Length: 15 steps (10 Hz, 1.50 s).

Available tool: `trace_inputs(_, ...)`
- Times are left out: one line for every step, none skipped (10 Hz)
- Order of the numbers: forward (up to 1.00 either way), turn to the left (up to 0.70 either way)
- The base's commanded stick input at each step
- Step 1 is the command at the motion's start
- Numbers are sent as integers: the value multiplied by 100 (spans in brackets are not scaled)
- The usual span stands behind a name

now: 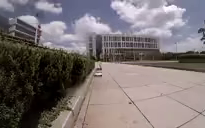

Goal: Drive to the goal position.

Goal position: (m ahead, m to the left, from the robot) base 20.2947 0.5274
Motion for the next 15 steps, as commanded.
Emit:
trace_inputs(4, 0)
trace_inputs(4, 0)
trace_inputs(4, 0)
trace_inputs(4, 0)
trace_inputs(4, 0)
trace_inputs(4, 0)
trace_inputs(4, 0)
trace_inputs(4, 0)
trace_inputs(4, 0)
trace_inputs(4, 0)
trace_inputs(4, 0)
trace_inputs(4, 0)
trace_inputs(4, 0)
trace_inputs(3, 0)
trace_inputs(2, 0)
